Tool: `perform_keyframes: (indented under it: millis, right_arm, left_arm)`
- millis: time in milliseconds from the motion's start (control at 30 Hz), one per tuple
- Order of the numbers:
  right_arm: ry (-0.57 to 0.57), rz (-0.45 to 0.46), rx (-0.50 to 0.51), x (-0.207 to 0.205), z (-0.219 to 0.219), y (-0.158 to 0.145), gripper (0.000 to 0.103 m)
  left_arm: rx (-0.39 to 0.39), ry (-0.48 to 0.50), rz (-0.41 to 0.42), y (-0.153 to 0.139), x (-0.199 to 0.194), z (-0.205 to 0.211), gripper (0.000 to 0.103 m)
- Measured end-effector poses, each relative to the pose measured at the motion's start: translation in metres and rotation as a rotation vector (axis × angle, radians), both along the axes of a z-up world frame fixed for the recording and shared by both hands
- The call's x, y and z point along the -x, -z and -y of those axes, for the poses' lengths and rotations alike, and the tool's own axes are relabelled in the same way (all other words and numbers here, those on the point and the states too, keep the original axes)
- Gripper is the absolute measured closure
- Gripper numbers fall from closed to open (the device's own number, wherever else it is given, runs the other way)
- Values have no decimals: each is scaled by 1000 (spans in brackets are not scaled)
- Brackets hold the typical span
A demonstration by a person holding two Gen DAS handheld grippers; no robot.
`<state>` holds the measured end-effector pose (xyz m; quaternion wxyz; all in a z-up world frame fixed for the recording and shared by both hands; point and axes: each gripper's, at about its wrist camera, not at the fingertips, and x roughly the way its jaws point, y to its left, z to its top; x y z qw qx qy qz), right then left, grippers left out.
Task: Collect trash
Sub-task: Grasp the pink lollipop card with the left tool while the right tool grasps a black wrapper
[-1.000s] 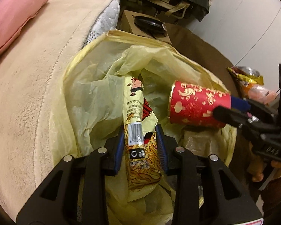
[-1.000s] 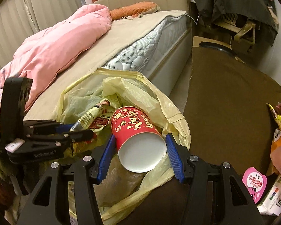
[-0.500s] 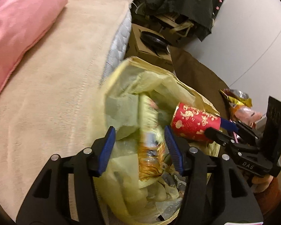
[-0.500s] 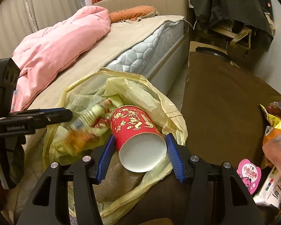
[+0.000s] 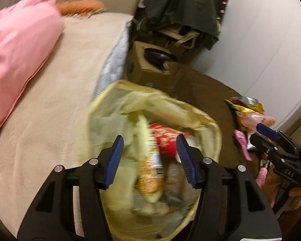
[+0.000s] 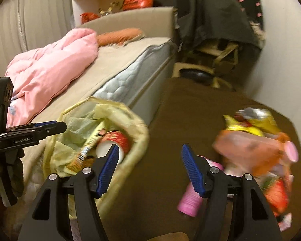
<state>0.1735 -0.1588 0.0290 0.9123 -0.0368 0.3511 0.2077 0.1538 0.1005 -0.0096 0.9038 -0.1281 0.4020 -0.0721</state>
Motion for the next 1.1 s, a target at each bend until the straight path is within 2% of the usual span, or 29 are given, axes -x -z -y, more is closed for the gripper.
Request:
perform_keyframes:
  millis: [133,333,500,600,867,967,1100]
  right_arm:
    - [49,61,-19,22,50,-9,38]
    - [191,98,136,46,109,-8,38]
    - [290,44,103,54,163,6,37]
    - [345,44,118,62,183,16,37]
    - [320,7,71,83,217,38,37]
    - [308,-5,90,83,219,46,37]
    - [290,-31,46,78,217,55,37]
  left_arm:
    - [-18,75,33,-6,-2,44,51]
    - [-7,214,36,-4,-9,113,51]
    - [-36,320,43,-2,-9,169,51]
    - [-55,347,49,1,-11,191,51]
    - [-72,371,23,18,-21,226,51]
    - [-84,377,13,25,-23,231,51]
    - [-92,380,-1,30,-25,233,51]
